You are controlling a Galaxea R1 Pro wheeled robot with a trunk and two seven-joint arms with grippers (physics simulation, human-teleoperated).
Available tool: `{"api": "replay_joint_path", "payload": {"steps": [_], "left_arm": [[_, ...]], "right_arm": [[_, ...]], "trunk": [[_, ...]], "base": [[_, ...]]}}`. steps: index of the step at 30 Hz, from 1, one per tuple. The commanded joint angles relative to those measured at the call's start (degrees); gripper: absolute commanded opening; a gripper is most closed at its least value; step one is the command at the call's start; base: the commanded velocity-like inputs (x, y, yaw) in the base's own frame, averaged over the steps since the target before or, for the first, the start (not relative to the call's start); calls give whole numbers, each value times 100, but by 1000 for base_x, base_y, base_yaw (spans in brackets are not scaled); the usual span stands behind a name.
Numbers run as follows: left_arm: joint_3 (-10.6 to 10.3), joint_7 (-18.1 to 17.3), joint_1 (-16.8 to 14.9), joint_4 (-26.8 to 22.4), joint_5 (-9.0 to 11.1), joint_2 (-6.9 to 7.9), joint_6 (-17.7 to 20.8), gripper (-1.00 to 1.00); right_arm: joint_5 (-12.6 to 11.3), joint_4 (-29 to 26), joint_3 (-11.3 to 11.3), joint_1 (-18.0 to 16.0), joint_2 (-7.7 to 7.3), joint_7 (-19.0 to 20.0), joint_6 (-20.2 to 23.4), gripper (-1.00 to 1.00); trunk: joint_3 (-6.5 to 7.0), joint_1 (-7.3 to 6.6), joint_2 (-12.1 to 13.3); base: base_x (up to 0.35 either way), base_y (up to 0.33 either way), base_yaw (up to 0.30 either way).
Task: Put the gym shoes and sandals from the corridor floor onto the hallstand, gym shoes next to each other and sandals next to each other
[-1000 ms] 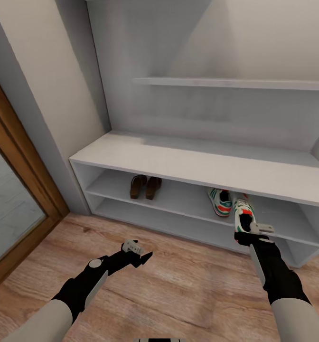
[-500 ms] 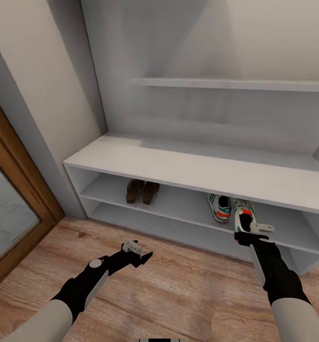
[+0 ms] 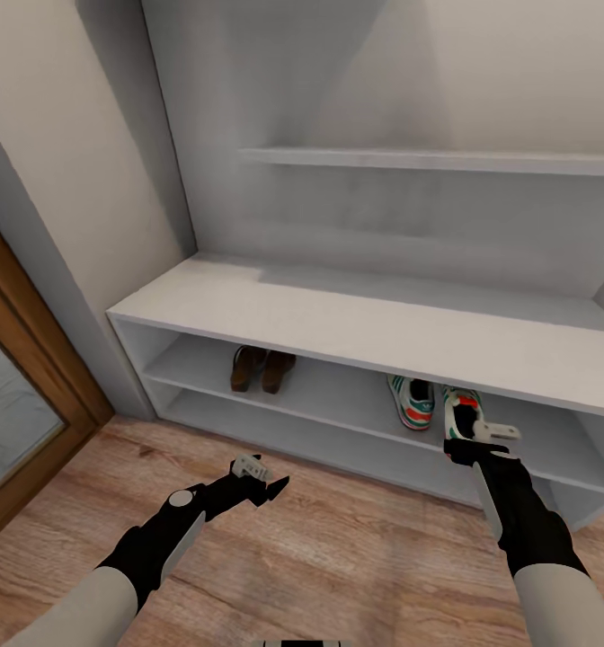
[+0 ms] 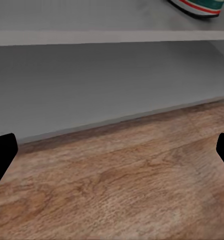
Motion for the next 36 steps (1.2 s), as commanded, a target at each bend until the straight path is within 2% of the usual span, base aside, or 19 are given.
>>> {"api": "replay_joint_path", "payload": {"steps": [1,21,36], "left_arm": [[-33,5,-5,4,41,7,-22,100],[-33,5,-5,4,41,7,-22,100],[-33,5,-5,4,41,7,-22,100]], "right_arm": [[32,-7,1,-2,0,-1,34,-100],[32,-7,1,-3,0,-1,34,-100],[32,-7,1,-2,-8,-1,34,-100]], "trunk": [[-5,-1,-2],[-5,-1,-2],[-5,-1,-2]], "base": [[34,-9,0],[184,-37,0],[47,0,0]]}}
